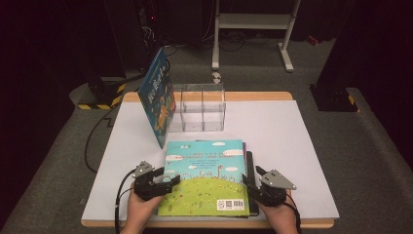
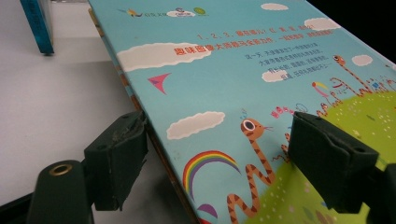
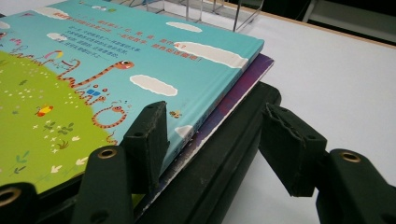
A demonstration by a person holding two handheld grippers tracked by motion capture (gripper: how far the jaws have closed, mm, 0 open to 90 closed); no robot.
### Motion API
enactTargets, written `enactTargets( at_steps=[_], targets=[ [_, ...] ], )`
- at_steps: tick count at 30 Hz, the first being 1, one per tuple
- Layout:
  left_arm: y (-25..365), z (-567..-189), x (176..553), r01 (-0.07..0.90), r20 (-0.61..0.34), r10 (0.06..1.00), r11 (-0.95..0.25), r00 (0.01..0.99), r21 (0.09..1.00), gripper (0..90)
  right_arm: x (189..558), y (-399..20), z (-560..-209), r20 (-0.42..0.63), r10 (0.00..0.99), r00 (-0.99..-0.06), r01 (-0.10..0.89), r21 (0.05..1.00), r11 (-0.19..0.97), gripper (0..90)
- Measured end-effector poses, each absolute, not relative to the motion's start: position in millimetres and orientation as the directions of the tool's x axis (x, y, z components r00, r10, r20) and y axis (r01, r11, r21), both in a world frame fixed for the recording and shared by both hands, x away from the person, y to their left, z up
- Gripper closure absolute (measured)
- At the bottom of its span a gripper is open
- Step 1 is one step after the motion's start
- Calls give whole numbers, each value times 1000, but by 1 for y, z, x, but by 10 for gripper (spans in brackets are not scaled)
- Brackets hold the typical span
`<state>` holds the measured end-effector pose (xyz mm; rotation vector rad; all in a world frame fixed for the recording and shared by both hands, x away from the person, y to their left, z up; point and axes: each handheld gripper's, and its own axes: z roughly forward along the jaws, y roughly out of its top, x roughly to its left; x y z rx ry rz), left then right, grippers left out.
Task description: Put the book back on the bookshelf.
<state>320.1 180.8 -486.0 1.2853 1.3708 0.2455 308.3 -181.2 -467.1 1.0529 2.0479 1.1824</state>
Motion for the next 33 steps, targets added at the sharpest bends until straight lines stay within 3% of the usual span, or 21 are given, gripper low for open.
enactTargets(
  at_steps=[33],
  targets=[
    [139, -479, 331, 536, -547, 758, 314, 354, 783, 205, 312, -217, -468, -62, 891, -450, 398, 879, 262, 412]
  ],
)
